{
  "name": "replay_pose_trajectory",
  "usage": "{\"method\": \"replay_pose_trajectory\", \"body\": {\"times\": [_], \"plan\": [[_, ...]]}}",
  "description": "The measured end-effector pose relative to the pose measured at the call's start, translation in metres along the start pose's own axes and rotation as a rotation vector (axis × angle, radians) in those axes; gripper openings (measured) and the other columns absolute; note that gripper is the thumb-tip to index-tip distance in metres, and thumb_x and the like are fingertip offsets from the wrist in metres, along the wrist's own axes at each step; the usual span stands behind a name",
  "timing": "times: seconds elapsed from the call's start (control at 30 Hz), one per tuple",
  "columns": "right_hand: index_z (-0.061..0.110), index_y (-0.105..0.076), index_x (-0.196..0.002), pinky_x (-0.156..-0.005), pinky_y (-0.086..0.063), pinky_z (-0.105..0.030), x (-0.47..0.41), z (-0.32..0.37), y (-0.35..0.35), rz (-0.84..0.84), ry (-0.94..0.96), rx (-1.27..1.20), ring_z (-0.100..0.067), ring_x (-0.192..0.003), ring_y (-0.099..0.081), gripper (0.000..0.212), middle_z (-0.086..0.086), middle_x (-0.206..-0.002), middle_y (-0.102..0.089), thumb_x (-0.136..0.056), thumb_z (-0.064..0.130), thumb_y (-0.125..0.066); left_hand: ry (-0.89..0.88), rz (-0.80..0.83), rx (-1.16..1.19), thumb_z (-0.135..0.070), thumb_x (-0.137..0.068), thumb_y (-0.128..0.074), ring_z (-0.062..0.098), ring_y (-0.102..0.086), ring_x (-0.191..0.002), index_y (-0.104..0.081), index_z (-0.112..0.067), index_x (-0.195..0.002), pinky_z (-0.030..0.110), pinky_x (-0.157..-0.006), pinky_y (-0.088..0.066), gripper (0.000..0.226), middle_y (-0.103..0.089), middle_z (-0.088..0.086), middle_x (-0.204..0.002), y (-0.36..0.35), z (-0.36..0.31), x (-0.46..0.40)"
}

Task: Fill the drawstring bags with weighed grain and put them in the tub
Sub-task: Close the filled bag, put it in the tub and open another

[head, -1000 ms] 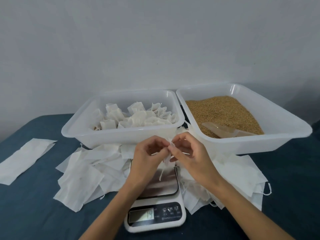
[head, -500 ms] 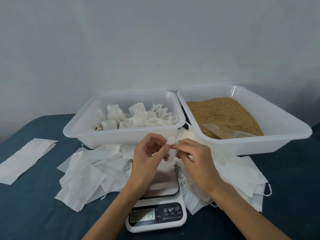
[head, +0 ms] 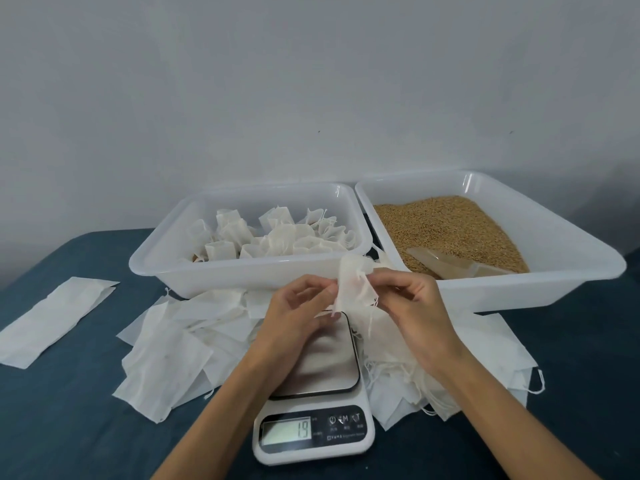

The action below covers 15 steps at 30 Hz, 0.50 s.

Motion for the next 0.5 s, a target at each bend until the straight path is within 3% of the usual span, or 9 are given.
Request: {"method": "replay_pose_trajectory", "body": {"times": [0.1, 0.2, 0.27, 0.33, 0.43, 0.5], "plan": [[-0.001, -0.078, -0.096, -0.084, -0.058, -0.028, 0.000, 0.005, -0.001, 0.062, 0.072, 0.078, -0.027, -0.100, -0.072, 0.022, -0.011, -0.102, -0.077, -0.091, -0.012, -0.059, -0.024, -0.011, 0.120, -0.019, -0.072, -0.086, 0.016, -0.063, -0.082, -0.075, -0.017, -0.081, 0.028, -0.081, -0.056, 0.014, -0.069, 0.005, -0.088, 0.004, -0.004, 0.000], [0.011, -0.079, -0.100, -0.081, -0.055, -0.022, 0.002, 0.012, 0.001, -0.026, 0.133, 0.129, -0.014, -0.103, -0.070, 0.022, 0.000, -0.110, -0.074, -0.096, -0.001, -0.061, -0.127, -0.157, -0.018, -0.003, -0.087, -0.078, 0.010, -0.063, -0.082, -0.079, -0.019, -0.084, 0.023, -0.080, -0.052, 0.016, -0.072, -0.001, -0.087, 0.017, -0.006, -0.001], [0.022, -0.078, -0.087, -0.075, -0.053, -0.018, 0.005, 0.016, 0.002, -0.072, 0.167, 0.133, -0.007, -0.091, -0.067, 0.017, 0.004, -0.107, -0.070, -0.096, 0.014, -0.067, -0.147, -0.206, -0.057, 0.001, -0.093, -0.072, 0.007, -0.062, -0.079, -0.082, -0.020, -0.091, 0.019, -0.077, -0.053, 0.024, -0.072, -0.002, -0.085, 0.022, -0.005, -0.001], [0.027, -0.076, -0.080, -0.069, -0.051, -0.021, 0.008, 0.019, 0.002, -0.080, 0.218, 0.205, -0.013, -0.078, -0.062, 0.012, 0.005, -0.103, -0.066, -0.092, 0.028, -0.072, -0.170, -0.218, -0.100, 0.001, -0.093, -0.071, 0.008, -0.062, -0.077, -0.082, -0.020, -0.095, 0.018, -0.077, -0.052, 0.024, -0.072, -0.003, -0.082, 0.022, -0.006, 0.000], [0.025, -0.073, -0.083, -0.066, -0.050, -0.033, 0.009, 0.020, 0.001, -0.086, 0.274, 0.358, -0.022, -0.067, -0.057, 0.007, 0.007, -0.099, -0.065, -0.088, 0.026, -0.079, -0.267, -0.238, -0.203, 0.007, -0.092, -0.071, 0.010, -0.060, -0.076, -0.082, -0.019, -0.092, 0.016, -0.075, -0.050, 0.029, -0.071, -0.005, -0.079, 0.018, -0.014, 0.002], [0.023, -0.070, -0.082, -0.061, -0.049, -0.030, 0.010, 0.020, -0.001, -0.100, 0.305, 0.474, -0.018, -0.063, -0.055, 0.010, 0.008, -0.094, -0.065, -0.088, 0.022, -0.078, -0.293, -0.235, -0.240, 0.010, -0.091, -0.069, 0.008, -0.060, -0.074, -0.081, -0.019, -0.089, 0.015, -0.072, -0.048, 0.031, -0.069, -0.007, -0.075, 0.013, -0.016, 0.004]]}}
Point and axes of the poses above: each hand's wrist, its own x-axis away from the middle knuckle, its own y-axis out of the back of the hand, z = x × y, the point moved 6 cm from there along -x, towards the middle knuckle
